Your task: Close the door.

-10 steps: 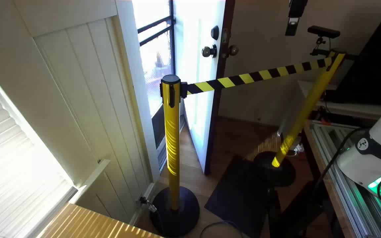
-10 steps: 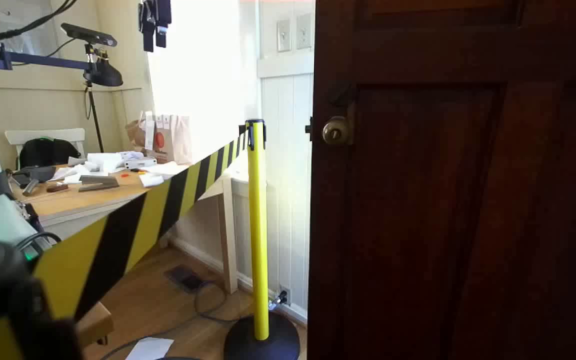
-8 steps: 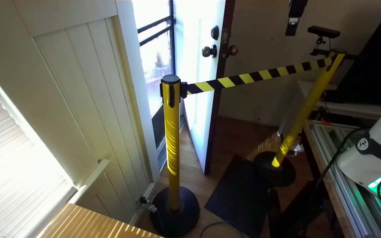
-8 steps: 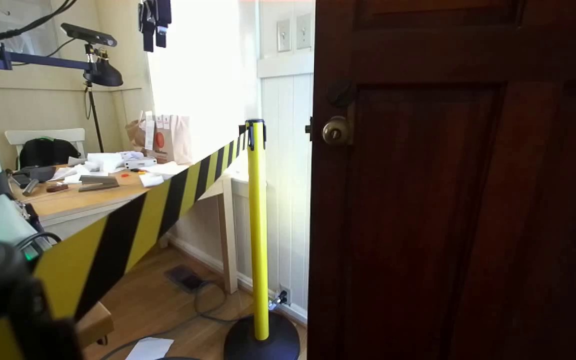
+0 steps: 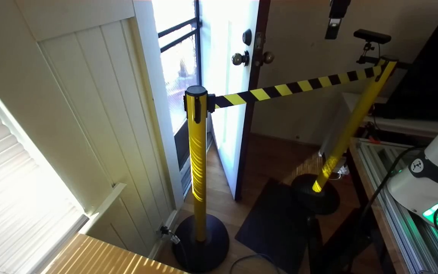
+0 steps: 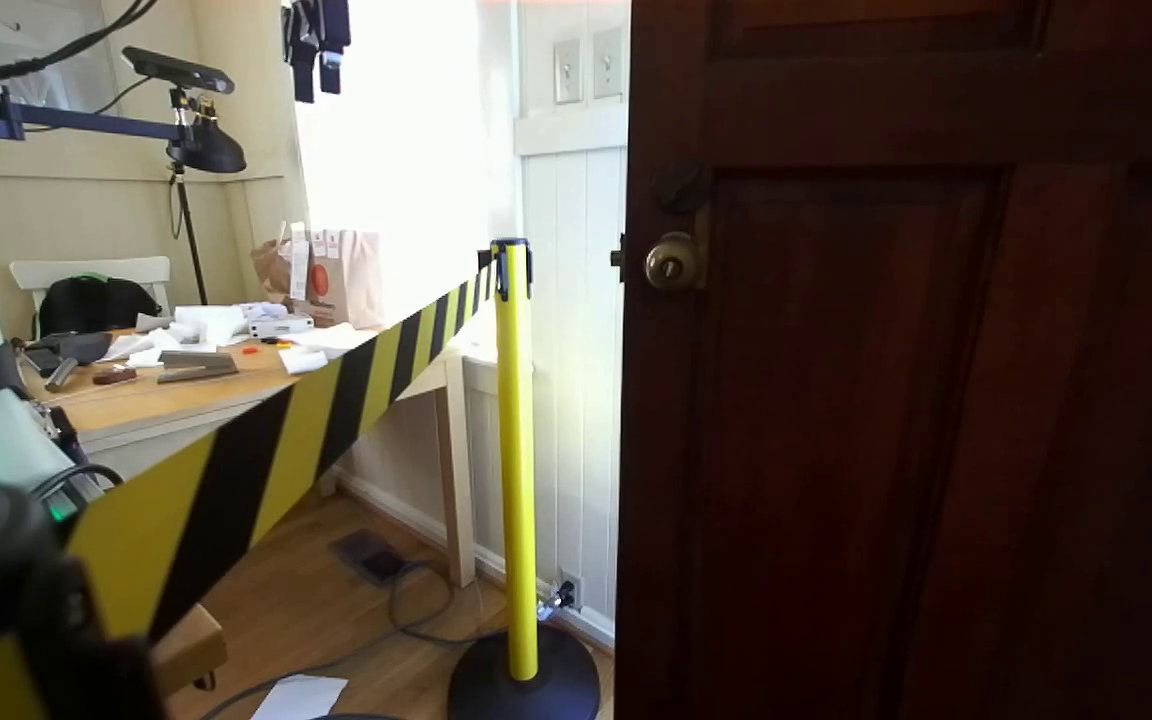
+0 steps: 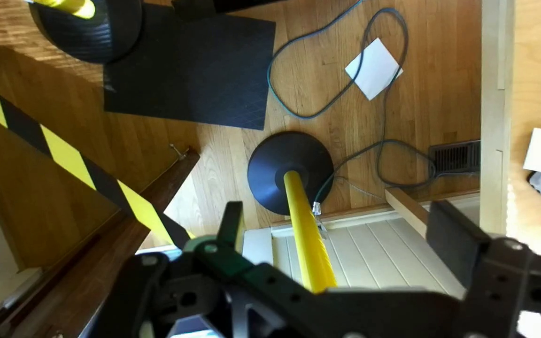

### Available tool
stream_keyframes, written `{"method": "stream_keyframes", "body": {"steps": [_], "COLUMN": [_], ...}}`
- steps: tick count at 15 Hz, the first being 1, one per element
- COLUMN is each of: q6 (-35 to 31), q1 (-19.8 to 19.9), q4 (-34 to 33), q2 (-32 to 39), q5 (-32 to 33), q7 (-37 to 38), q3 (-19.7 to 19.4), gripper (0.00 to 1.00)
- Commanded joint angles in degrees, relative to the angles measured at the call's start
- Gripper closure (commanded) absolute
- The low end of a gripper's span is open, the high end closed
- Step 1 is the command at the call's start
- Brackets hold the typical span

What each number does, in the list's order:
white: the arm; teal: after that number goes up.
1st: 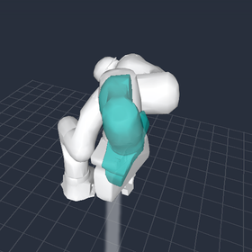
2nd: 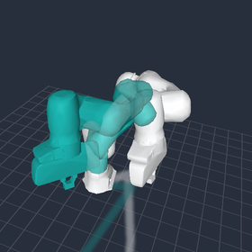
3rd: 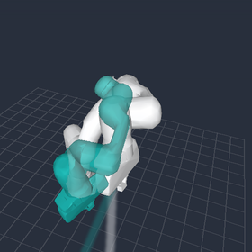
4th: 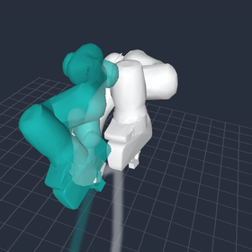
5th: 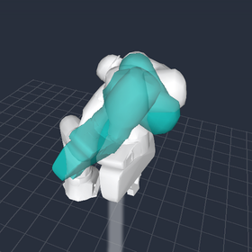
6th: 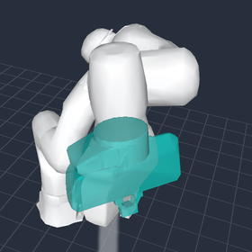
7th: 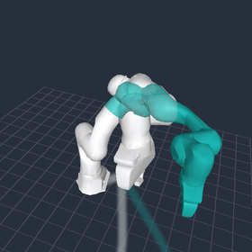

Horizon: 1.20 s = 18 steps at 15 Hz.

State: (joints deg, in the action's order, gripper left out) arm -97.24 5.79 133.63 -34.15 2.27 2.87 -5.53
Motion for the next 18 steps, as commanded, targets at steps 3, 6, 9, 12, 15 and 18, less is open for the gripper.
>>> {"method": "stream_keyframes", "body": {"steps": [3,6,9,12,15,18], "q6": [-5.5,-6.0,-4.1,-5.0,-10.3,-10.1], "q1": [0.7,0.7,1.1,2.4,5.9,7.0], "q4": [-5.2,-9.0,-13.2,-16.1,-17.1,-15.7], "q2": [4.6,8.2,12.7,17.6,22.3,21.2], "q5": [5.8,9.6,10.0,10.1,14.7,12.7], "q7": [-15.7,-26.8,-34.6,-41.4,-42.7,-42.8], "q3": [-6.3,-9.8,-13.2,-16.8,-18.1,-17.4], "gripper": [0.00,0.00,0.00,0.00,0.00,0.00]}}
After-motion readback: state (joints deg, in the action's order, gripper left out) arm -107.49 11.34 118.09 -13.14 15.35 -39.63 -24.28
